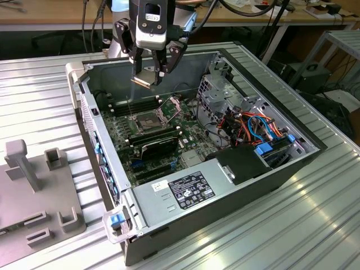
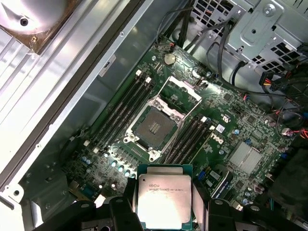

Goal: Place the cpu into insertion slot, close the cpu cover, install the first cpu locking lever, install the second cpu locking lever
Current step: 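Place the cpu into insertion slot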

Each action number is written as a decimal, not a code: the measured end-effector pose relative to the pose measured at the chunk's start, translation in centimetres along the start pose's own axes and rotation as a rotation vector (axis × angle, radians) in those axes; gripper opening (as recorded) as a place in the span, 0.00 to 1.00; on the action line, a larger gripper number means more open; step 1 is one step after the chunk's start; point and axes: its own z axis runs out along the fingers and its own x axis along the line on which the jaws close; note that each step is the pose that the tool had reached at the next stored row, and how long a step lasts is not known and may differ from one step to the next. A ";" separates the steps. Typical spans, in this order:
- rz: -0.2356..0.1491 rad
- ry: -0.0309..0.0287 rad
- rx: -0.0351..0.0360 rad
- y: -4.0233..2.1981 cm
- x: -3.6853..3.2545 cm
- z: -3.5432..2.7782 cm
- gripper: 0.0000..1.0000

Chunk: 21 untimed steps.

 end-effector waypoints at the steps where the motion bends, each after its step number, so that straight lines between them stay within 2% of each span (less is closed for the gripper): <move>1: 0.016 -0.0007 0.0006 0.00 0.00 0.03 0.55; 3: 0.065 -0.0029 0.0019 0.00 0.00 0.15 0.55; 8: 0.152 -0.0068 0.0039 0.03 -0.02 0.37 0.55; 14: 0.181 -0.0105 0.0060 0.50 0.00 0.45 0.55; 18: 0.253 -0.0136 0.0080 0.51 0.01 0.55 0.55; 21: 0.286 -0.0152 0.0089 0.54 0.02 0.71 0.55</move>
